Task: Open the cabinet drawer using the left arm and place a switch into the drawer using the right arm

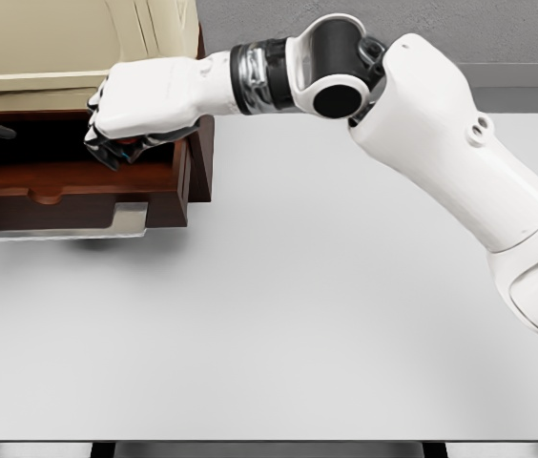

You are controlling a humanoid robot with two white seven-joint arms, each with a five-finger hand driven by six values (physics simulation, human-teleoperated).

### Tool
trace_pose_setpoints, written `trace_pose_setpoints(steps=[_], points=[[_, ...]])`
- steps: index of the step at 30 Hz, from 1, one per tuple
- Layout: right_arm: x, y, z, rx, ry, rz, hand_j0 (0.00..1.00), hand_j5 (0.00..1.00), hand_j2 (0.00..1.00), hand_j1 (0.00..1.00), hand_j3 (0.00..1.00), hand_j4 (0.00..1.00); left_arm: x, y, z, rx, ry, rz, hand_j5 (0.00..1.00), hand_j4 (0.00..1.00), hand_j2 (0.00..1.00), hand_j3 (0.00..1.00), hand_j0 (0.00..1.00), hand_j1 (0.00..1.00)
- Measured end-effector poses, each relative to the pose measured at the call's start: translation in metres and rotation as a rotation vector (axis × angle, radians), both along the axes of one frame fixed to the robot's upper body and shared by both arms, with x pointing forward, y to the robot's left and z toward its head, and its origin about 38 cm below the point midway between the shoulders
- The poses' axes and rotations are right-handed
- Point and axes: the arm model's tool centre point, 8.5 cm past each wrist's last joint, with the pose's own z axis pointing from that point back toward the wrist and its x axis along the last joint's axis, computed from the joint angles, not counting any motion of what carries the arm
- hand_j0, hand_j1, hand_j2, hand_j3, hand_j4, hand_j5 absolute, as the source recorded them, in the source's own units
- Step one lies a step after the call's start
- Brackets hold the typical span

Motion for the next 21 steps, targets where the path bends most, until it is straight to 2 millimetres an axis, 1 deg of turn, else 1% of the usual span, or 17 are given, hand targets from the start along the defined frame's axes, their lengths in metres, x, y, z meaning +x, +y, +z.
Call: trace_pose_setpoints(steps=[4,5,6,7,16,19,20,21], points=[[0.006,0.000,-0.001,-0.006,0.006,-0.018,0.42,0.42,0.42,0.42,0.42,0.42,0.000,0.001,-0.001,0.000,0.002,0.002,1.00,1.00,1.00,1.00,1.00,1.00],[0.007,-0.001,-0.001,-0.008,0.005,-0.021,0.50,0.50,0.50,0.50,0.50,0.50,0.000,0.001,-0.001,0.000,0.002,0.003,1.00,1.00,1.00,1.00,1.00,1.00],[0.008,-0.001,-0.002,-0.014,-0.004,-0.027,0.83,0.83,0.83,0.83,0.83,0.83,0.000,0.001,-0.001,0.000,0.002,0.003,1.00,1.00,1.00,1.00,1.00,1.00],[0.009,0.000,-0.003,-0.022,-0.016,-0.033,1.00,1.00,1.00,1.00,1.00,1.00,0.000,0.001,-0.001,0.000,0.002,0.003,1.00,1.00,1.00,1.00,1.00,1.00],[0.009,0.002,0.001,-0.035,-0.063,-0.044,1.00,1.00,1.00,1.00,1.00,1.00,0.001,0.001,-0.002,0.000,0.004,0.002,1.00,1.00,1.00,1.00,1.00,1.00],[0.000,0.005,0.005,-0.025,-0.080,-0.019,1.00,1.00,1.00,1.00,1.00,1.00,0.001,0.000,-0.001,0.000,0.002,0.001,1.00,1.00,1.00,1.00,1.00,1.00],[-0.004,0.002,0.003,-0.010,-0.076,-0.010,1.00,1.00,1.00,1.00,1.00,1.00,0.001,0.000,-0.002,0.000,0.002,-0.001,1.00,1.00,1.00,1.00,1.00,1.00],[-0.007,-0.005,0.004,0.007,-0.077,-0.009,1.00,1.00,1.00,1.00,1.00,1.00,0.001,-0.001,-0.001,0.000,0.000,-0.002,1.00,1.00,1.00,1.00,1.00,1.00]])
